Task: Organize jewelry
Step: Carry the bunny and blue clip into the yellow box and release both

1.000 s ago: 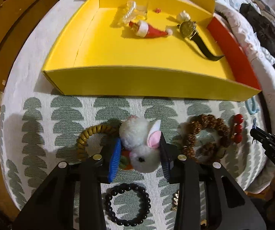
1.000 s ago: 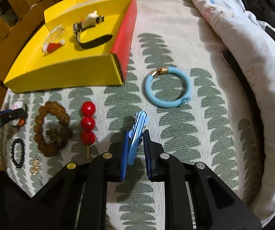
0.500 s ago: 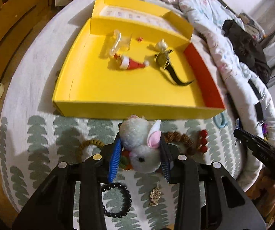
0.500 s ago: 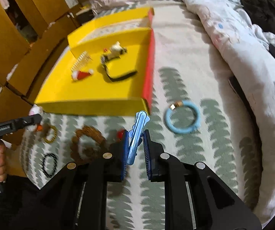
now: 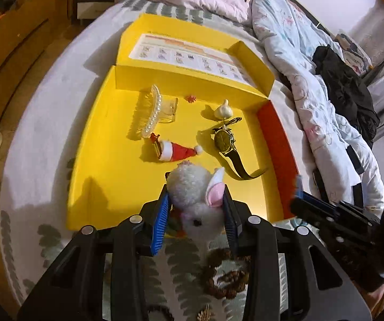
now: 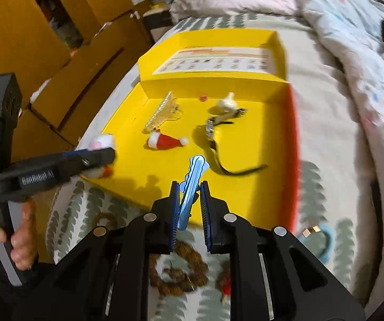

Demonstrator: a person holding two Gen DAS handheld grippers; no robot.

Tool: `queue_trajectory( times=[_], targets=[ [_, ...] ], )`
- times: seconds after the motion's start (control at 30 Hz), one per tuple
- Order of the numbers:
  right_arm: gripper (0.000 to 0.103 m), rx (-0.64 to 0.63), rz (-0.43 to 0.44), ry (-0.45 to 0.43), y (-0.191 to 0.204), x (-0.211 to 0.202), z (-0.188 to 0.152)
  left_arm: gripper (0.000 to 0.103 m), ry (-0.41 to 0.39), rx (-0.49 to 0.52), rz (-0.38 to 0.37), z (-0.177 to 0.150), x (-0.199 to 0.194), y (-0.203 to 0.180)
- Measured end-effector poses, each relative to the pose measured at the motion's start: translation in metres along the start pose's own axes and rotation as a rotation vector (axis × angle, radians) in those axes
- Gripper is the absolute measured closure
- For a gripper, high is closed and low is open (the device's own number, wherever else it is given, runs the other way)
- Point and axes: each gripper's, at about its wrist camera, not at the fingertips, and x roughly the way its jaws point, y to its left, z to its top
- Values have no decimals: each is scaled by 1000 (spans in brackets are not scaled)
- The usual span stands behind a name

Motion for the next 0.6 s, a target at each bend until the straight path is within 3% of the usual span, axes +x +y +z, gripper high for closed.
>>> queue_trajectory(
  times=[0.27,0.6],
  targets=[
    [86,-28,24,95,10,66,19,66,81,3,47,16,38,11],
    [86,-23,-1,145,0,102,17,66,154,-1,129,13,76,18]
  ],
)
